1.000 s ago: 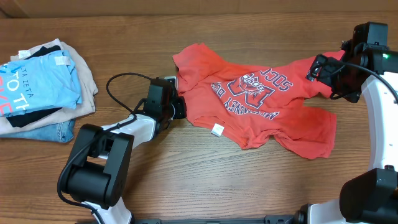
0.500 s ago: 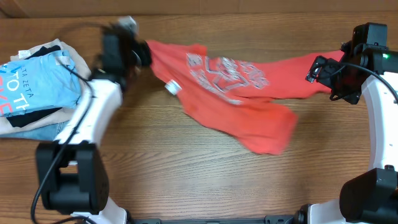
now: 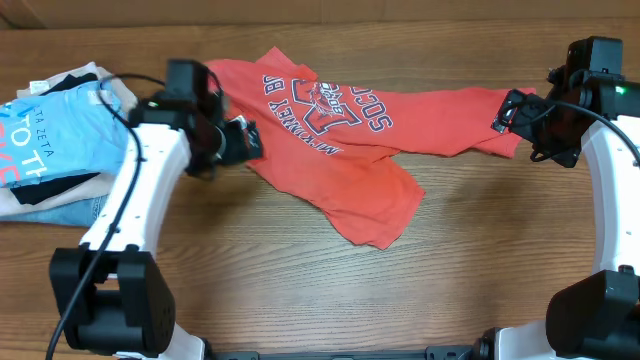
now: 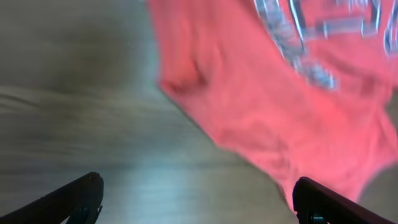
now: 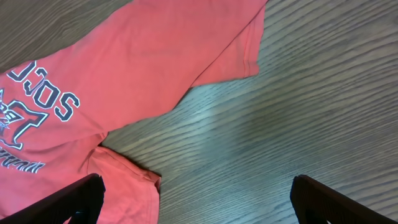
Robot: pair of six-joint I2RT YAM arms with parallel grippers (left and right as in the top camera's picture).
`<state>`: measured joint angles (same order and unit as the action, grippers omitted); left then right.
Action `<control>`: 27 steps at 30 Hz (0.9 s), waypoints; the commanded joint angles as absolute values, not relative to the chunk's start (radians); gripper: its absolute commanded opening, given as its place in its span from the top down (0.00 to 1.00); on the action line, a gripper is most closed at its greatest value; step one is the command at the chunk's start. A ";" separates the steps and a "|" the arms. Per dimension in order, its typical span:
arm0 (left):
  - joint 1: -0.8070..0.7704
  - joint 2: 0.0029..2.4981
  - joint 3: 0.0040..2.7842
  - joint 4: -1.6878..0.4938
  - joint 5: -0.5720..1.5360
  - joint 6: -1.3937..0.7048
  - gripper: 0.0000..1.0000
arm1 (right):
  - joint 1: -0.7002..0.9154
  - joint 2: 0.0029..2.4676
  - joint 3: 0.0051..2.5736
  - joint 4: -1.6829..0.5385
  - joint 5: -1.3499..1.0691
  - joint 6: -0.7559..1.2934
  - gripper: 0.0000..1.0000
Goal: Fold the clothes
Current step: 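Grasp the shirt's left edge with the left gripper and pull left, then regrasp the shirt's bottom-left corner with the left gripper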
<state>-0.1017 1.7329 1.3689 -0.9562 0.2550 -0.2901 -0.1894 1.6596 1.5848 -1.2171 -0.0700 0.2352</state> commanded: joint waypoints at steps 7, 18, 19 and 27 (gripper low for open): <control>-0.355 1.740 1.137 -0.767 0.343 -0.551 0.08 | -0.192 1.646 1.605 -1.217 -0.060 0.228 0.00; -0.601 1.741 1.023 -0.498 0.245 -0.889 0.14 | -0.192 1.646 1.605 -1.222 -0.060 0.227 0.00; -0.611 1.741 1.023 -0.500 0.231 -0.898 0.14 | -0.192 1.646 1.605 -1.223 -0.060 0.227 0.00; -0.630 1.743 1.017 -0.531 0.160 -0.984 0.13 | -0.192 1.646 1.605 -1.225 -0.060 0.227 0.00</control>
<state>-0.6266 1.7359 1.0298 -0.5217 0.2317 -0.8963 -0.1890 1.6596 1.5848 -1.2243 -0.0704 0.2344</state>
